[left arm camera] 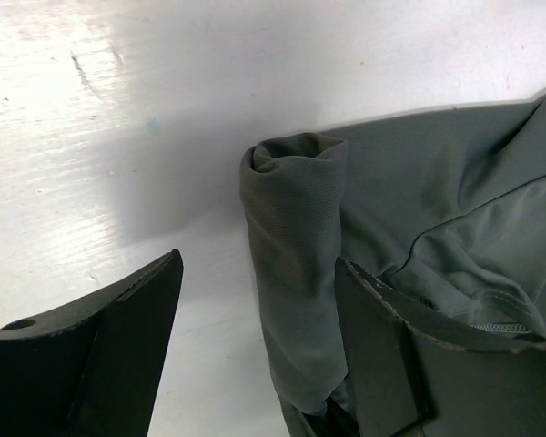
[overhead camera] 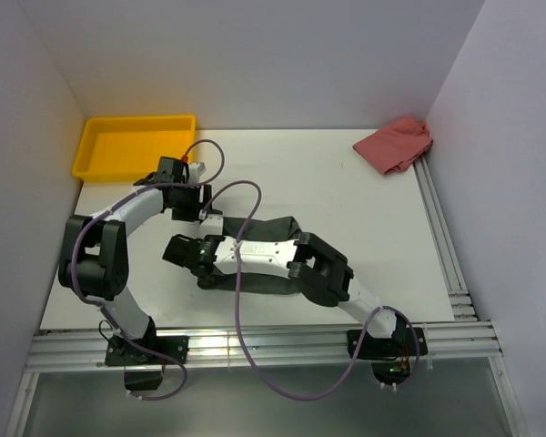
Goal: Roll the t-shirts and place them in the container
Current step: Roll the tshirt
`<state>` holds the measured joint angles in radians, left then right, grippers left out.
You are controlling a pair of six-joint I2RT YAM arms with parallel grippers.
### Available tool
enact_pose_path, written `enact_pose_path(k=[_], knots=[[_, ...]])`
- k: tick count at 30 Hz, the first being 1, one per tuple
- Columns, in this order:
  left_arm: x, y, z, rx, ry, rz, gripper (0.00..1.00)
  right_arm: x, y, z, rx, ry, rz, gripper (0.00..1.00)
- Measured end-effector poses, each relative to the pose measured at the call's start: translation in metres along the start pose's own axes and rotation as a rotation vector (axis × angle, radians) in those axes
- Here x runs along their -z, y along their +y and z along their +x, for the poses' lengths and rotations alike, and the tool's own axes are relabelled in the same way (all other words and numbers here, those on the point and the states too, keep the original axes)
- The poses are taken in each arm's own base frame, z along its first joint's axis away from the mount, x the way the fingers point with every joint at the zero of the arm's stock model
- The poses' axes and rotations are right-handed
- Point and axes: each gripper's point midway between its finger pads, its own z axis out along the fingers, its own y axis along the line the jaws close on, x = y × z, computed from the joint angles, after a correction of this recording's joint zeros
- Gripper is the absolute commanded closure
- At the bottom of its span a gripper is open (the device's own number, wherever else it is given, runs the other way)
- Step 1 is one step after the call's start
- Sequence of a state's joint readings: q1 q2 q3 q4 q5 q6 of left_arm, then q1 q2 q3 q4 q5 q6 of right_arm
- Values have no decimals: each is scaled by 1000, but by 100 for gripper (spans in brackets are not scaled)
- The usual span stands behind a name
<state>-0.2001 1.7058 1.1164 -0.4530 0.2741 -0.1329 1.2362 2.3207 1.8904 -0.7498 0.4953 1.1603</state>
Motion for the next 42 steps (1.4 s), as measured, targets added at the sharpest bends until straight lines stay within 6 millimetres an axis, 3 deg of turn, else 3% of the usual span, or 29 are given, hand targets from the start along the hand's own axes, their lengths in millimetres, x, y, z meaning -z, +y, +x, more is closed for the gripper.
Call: enact_pose_path(k=[4,16,20,24,32,42], knots=[[1,3,-1,7,-5,-2,30,0,2,0,-79,18,-100,100],[2,1,-1,12,-4,13,43,5,2,3,-417,75,-475,100],[2,2,-1,13,-4,14,43,10,-2,7,-546,96,-597,100],[2,1,-1,13,-4,18,42,14,-6,10,-642,126,-675,100],[0,-2,1,15,6,40,52,15,1,12,-762,182,-791,100],[-14,-2,14,25,63,51,42,15,5,11,-786,208,-835,100]])
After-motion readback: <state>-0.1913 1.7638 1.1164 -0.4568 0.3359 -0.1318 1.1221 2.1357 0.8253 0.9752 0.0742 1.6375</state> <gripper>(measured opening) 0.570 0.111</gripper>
